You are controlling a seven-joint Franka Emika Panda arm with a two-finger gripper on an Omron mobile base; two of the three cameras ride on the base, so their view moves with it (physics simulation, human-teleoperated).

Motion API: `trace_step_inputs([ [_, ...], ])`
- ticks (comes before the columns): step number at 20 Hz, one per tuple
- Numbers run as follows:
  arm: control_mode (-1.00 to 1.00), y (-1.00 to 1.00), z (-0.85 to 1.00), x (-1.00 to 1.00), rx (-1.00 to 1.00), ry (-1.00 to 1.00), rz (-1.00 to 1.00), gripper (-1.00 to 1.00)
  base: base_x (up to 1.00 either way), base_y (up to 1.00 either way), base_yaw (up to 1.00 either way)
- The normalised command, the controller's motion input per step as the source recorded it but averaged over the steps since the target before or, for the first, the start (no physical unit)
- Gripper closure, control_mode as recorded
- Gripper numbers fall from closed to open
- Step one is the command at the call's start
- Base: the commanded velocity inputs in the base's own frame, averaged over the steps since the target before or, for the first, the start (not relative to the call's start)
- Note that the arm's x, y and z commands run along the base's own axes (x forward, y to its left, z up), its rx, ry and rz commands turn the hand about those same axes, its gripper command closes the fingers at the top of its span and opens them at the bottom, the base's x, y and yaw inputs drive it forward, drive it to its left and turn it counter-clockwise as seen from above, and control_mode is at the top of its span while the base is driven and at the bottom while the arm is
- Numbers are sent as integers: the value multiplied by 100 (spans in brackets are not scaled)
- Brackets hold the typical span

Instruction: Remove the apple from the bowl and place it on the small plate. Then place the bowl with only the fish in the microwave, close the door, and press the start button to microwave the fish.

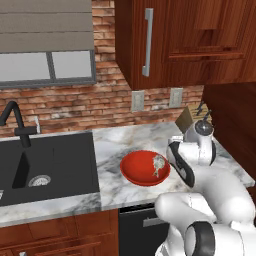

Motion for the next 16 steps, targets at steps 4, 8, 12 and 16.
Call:
trace_step_inputs([
  [4,-100,91,73,-58,-26,0,0,-100,0,0,0],
  [8,-100,86,82,-58,-22,4,0,-100,0,0,0],
  [12,-100,89,27,-51,-17,13,0,-100,0,0,0],
  [16,-100,99,-16,-32,-17,22,0,-100,0,0,0],
])
